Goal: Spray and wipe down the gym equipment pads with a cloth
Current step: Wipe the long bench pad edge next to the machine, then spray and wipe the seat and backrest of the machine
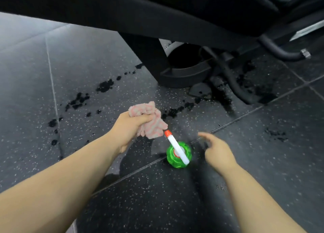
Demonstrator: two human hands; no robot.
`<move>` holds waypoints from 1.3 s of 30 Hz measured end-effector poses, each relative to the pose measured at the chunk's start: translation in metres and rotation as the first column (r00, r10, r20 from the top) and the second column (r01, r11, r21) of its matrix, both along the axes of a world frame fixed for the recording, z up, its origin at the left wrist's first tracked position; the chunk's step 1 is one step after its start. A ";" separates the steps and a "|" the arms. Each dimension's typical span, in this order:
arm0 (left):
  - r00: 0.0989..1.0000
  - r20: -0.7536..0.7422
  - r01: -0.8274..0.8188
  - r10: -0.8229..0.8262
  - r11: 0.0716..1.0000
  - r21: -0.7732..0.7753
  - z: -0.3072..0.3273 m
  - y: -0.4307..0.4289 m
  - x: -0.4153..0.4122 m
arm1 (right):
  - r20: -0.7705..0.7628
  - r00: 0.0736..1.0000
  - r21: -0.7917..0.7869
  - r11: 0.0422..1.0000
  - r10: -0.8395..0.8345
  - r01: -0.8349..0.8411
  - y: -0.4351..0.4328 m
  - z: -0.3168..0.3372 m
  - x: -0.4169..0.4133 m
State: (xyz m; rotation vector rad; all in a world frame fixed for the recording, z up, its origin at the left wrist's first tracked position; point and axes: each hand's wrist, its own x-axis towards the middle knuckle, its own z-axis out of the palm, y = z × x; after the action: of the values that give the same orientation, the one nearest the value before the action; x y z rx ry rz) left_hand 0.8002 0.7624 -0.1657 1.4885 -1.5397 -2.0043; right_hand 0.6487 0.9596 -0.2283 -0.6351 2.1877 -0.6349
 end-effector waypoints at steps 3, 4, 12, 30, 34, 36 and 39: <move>1.000 0.022 0.023 -0.022 1.000 -0.010 -0.003 0.000 -0.006 | 0.289 0.934 0.062 0.970 0.210 -0.237 0.030 -0.027 0.022; 0.999 0.023 0.037 -0.037 0.999 -0.020 -0.003 -0.001 -0.009 | 0.317 0.931 0.002 0.982 0.181 -0.191 0.029 -0.030 0.032; 0.987 0.071 0.153 -0.144 0.977 -0.149 0.016 0.009 -0.037 | -0.080 0.991 -0.423 0.904 -0.103 0.060 -0.029 -0.023 0.076; 0.916 0.215 0.379 -0.337 0.904 -0.199 0.285 0.095 -0.085 | -0.083 0.903 -0.320 0.869 -0.422 0.376 0.020 0.312 -0.044; 0.896 0.204 0.441 -0.395 0.842 -0.309 0.345 0.071 -0.131 | -0.133 0.906 -0.327 0.880 -0.403 0.343 0.021 0.358 -0.077; 0.889 0.191 0.457 -0.416 0.815 -0.357 0.362 0.047 -0.155 | -0.160 0.918 -0.321 0.898 -0.363 0.300 0.008 0.367 -0.098; 0.847 0.273 0.531 -0.455 0.738 -0.416 0.355 -0.007 -0.189 | -0.162 0.942 -0.235 0.938 -0.295 0.253 -0.025 0.366 -0.130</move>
State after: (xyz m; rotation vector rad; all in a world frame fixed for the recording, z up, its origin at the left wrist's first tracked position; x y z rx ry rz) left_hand 0.6113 0.7556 0.1892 1.1215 -2.4940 -1.5458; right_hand 0.5188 0.9342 0.1378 -0.5187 2.4378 -0.9999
